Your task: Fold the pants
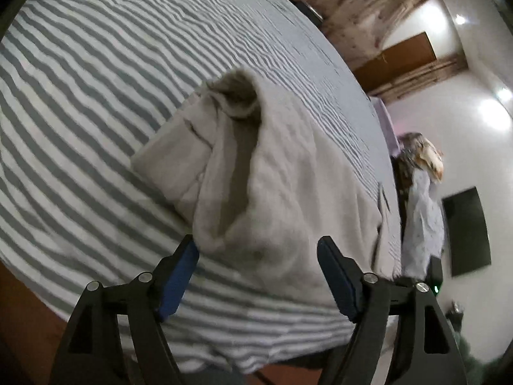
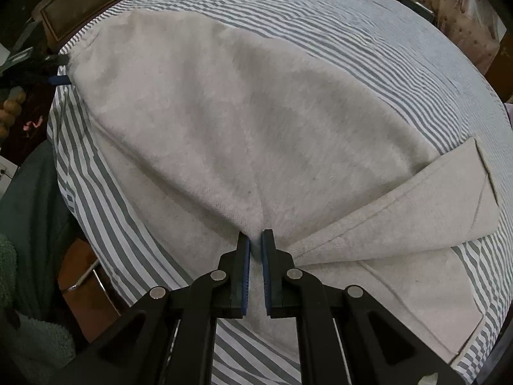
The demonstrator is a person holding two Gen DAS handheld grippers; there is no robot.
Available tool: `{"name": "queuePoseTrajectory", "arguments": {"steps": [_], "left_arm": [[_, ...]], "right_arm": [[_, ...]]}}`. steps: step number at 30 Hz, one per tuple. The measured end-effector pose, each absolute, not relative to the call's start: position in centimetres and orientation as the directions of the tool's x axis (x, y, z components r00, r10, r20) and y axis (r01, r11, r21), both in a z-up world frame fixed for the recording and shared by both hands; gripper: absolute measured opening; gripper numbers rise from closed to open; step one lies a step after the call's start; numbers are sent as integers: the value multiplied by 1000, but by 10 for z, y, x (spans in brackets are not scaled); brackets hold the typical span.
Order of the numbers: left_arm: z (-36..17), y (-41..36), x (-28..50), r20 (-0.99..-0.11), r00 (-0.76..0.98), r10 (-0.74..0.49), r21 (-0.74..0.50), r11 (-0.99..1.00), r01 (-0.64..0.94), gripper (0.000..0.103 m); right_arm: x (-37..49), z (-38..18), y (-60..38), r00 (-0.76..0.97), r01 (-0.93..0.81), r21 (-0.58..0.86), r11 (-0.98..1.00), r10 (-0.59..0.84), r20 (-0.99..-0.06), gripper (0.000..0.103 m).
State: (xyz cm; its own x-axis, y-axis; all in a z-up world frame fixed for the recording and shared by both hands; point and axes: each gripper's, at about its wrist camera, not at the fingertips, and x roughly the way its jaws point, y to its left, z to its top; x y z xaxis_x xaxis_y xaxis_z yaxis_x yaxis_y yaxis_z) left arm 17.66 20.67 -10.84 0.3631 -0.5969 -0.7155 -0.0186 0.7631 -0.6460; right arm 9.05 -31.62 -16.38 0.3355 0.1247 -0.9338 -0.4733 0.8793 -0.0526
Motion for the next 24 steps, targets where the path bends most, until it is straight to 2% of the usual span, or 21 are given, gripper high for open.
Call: {"name": "queuePoseTrajectory", "arguments": {"steps": [1,2,3,5,13,17,24], "left_arm": [[-105,205,179,-721,384,-577,-630,776,-17,58],[-102,200,182,-730,393,-559,-609,793,-3,43],[-99,194,186,-754,391,-528,-570,821,9,35],[-88,185,193,-756,410,-510,-547,837,32,27],[-17,179,241,-667,543,-511,-516,842,158,23],[-43,175,245,-723,497,-480,-461,871,171,23],[-109,192,219,-826,382,-415,-394,909,135,23]], "right_arm": [[90,-163,-317,340,-471,-52,880,127,-932,7],[90,-162,-317,343,-469,-50,882,130,-930,7],[90,-160,-316,346,-469,-48,882,133,-929,7],[90,-155,-319,349,-461,-31,887,149,-925,7],[80,-119,-317,387,-460,5,888,206,-899,7],[73,-128,-313,368,-449,41,892,227,-902,7],[69,-179,-294,299,-466,-12,885,145,-943,9]]}}
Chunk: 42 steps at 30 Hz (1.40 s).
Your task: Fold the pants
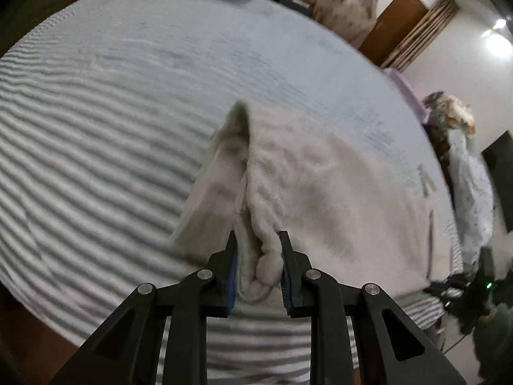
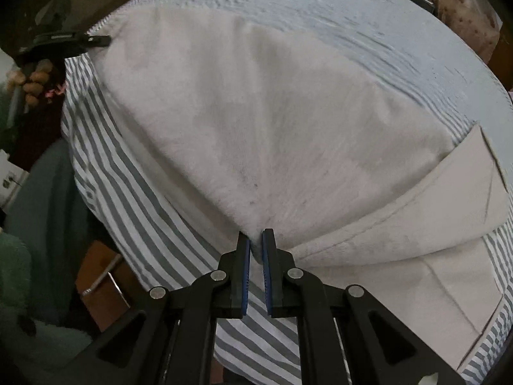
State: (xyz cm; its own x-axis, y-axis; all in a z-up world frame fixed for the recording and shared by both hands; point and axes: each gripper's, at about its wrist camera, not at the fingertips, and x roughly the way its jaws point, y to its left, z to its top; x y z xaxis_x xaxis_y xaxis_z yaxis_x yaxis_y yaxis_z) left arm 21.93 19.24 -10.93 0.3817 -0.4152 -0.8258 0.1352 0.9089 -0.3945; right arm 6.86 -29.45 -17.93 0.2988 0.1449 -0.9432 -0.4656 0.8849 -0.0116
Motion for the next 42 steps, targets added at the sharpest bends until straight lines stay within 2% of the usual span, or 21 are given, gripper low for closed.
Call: {"name": "queuePoseTrajectory", "arguments": {"steps": [3,5,7,9,12,16,20,23,28,33,42], "left_arm": [[-114,188,214,-828,398,-395,-366,919,150,25],[-111,184,214,-837,396,-377,-342,926,160,29],[-105,187,211,-845,394,-362,-337,932,134,35],[-96,185,209,-847,393,-358,-340,933,117,43],[-71,183,195,-842,457,-285,-244,958,147,44],[-28,142,162,-774,604,-189,-22,962,272,48],[-13,71,136,-739,617,-269,56,889,455,53],[-25,-6,118,-746,537,-393,28,787,616,53],[-64,-104,103,-777,354,-520,-112,668,735,53],[-100,-175,88,-797,299,-524,-121,625,771,53],[-134,-208,76,-812,315,-491,-58,605,794,53]], "right_arm": [[74,-187,-294,287,-444,-3,896,139,-948,14],[75,-186,-294,281,-445,15,896,155,-947,24],[74,-178,-295,282,-439,54,897,195,-939,39],[69,-160,-301,314,-438,76,896,232,-921,42],[64,-126,-323,368,-395,118,911,274,-888,47],[67,-90,-366,438,-277,151,949,264,-859,47],[91,-68,-426,468,-71,144,987,161,-869,47],[113,-58,-459,435,52,138,989,102,-895,47],[165,-45,-493,378,167,141,976,69,-923,45],[231,-60,-505,296,269,112,956,29,-955,43],[344,-122,-527,215,443,-17,896,-125,-969,41]]}}
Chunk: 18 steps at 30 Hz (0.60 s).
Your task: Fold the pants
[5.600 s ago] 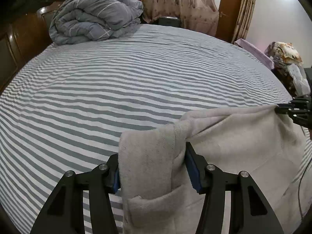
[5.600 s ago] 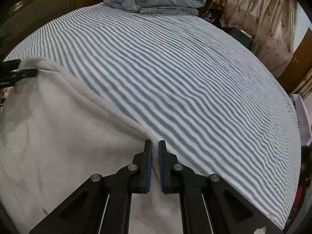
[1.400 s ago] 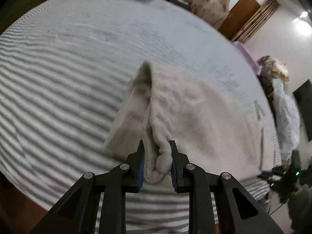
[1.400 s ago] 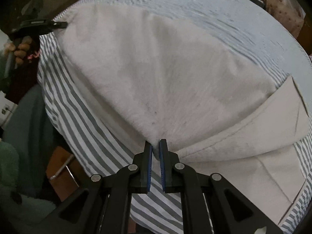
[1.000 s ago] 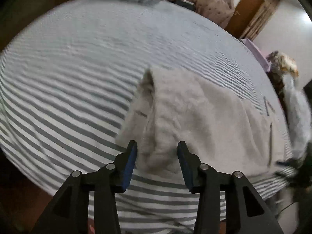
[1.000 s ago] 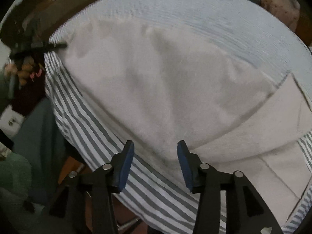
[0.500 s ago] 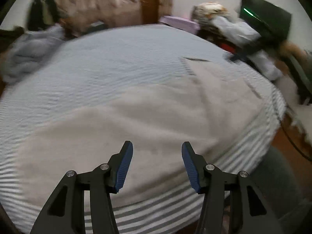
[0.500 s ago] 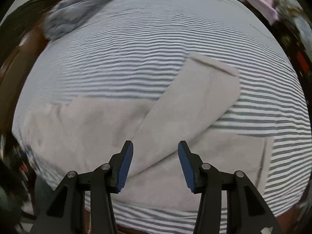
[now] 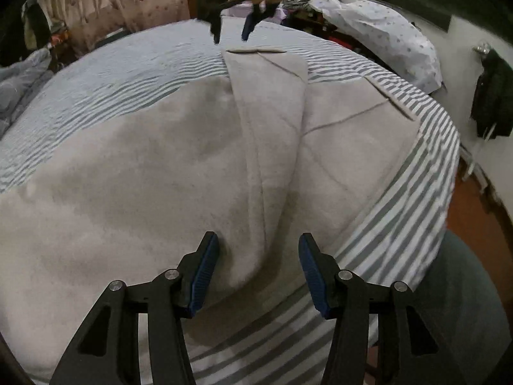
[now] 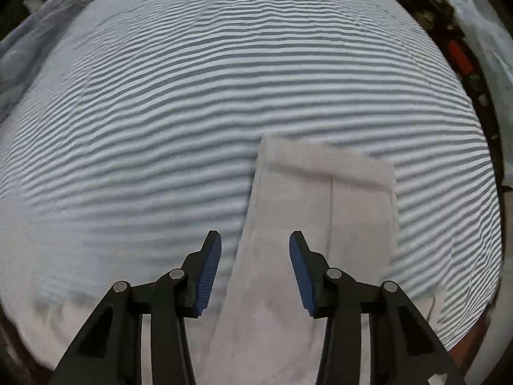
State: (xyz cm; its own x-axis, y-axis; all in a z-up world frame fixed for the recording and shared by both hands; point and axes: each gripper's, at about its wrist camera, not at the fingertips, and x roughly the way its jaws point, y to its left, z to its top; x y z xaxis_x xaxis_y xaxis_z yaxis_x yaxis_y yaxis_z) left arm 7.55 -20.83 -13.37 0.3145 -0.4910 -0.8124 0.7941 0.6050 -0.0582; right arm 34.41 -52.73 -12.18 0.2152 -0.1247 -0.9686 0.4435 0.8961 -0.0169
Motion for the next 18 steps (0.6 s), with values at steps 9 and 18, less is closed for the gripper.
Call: {"name": "queuePoseTrajectory", "arguments": {"steps": [9,18], "left_arm": [[-142,-215,70,-788,355,-503,-39,616,786,25],[-133,-211,67,-765,404,-501,13,615,788,8]], "right_arm": [[366,-164,-533,122,533,-181,827,-287,-950,9],[296,-83,-583,318,584,0,812,-229,-920,5]]}}
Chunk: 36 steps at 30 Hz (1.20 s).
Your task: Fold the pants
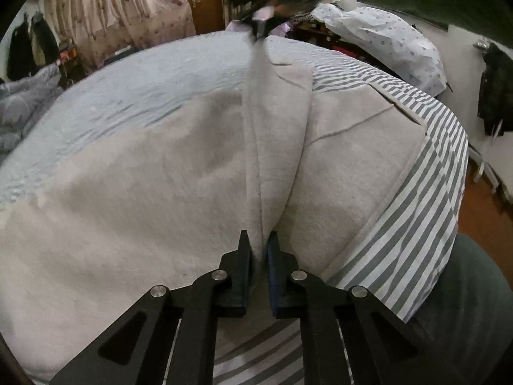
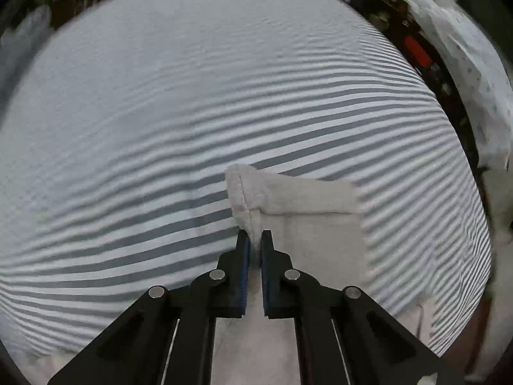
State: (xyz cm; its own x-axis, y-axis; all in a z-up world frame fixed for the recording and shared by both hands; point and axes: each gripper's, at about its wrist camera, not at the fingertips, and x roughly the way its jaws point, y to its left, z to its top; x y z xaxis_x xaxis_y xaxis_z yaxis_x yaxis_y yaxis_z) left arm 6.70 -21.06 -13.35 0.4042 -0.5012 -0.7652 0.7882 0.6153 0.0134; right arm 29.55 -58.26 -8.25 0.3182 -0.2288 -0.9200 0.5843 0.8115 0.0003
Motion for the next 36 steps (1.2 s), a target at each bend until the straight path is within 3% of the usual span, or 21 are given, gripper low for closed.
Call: {"name": "queuePoseTrajectory", "arguments": {"steps": [4,7,10,14,19,27,33,36], "left_arm": [[-123,-207,63,-735,441,-514,51,607,793,8],[-114,-205,59,-713,466,-524,94,588,804,8],[-112,-205,54,-715,470,-518,131,560,818,8],[-127,-205,44,-745,462,-482,195,504,841,8],[-137,-208,32,-763,465,-450,246,462,852,8],[-123,-192,30,-754,445,-484,212,462,862,4],[-137,-181,27,-784,436,-442,210,472,856,3],[-130,-181,29,-786,400,-472,148,485,862,3]], "right_arm": [[195,-24,-629,428,636,123,762,-216,-877,5],[128,-14,-654,462,669,190,718,-202,-864,5],[59,-32,-670,487,697,264,667,-169,-857,5],[-7,-109,-689,445,757,315,572,-97,-890,5],[-34,-181,-703,428,791,353,500,-39,-903,5],[-62,-151,-685,515,754,396,524,-96,-852,5],[-76,-187,-696,465,793,379,476,-73,-882,5],[-68,-198,-693,421,803,323,501,-93,-902,5]]}}
